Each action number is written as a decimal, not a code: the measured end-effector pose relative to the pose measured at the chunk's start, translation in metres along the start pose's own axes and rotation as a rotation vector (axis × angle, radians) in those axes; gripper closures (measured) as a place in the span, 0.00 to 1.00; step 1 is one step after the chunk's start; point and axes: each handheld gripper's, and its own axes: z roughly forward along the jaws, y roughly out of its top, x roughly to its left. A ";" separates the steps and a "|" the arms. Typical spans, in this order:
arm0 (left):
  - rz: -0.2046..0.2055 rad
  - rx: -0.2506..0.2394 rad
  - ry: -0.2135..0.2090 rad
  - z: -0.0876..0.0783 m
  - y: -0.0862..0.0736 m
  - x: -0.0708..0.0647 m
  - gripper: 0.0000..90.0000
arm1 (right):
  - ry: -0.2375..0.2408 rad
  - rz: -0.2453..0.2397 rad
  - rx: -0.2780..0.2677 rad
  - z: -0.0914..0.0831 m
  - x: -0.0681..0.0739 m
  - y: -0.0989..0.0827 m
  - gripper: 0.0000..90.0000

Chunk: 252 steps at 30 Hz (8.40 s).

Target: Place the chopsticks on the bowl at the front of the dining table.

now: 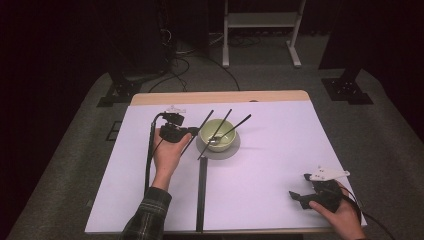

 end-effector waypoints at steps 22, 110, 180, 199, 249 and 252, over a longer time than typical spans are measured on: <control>-0.048 0.029 0.024 0.043 0.019 0.002 0.96 | -0.001 -0.002 0.000 0.000 0.000 0.000 0.14; 0.114 0.110 0.171 0.104 0.075 -0.019 0.01 | 0.000 0.000 -0.002 0.000 0.000 0.000 0.14; 0.059 0.119 0.160 0.033 0.049 0.024 0.00 | -0.001 -0.003 -0.001 0.000 0.000 0.000 0.14; 0.101 0.129 0.094 -0.015 -0.011 0.018 0.00 | -0.001 -0.002 -0.001 0.000 0.000 0.000 0.14; 0.142 0.215 0.001 0.010 -0.050 -0.002 0.00 | -0.001 -0.001 -0.001 0.000 0.000 0.000 0.14; 0.150 0.219 -0.007 0.013 -0.049 -0.005 0.00 | -0.001 -0.002 -0.001 0.000 0.000 0.000 0.14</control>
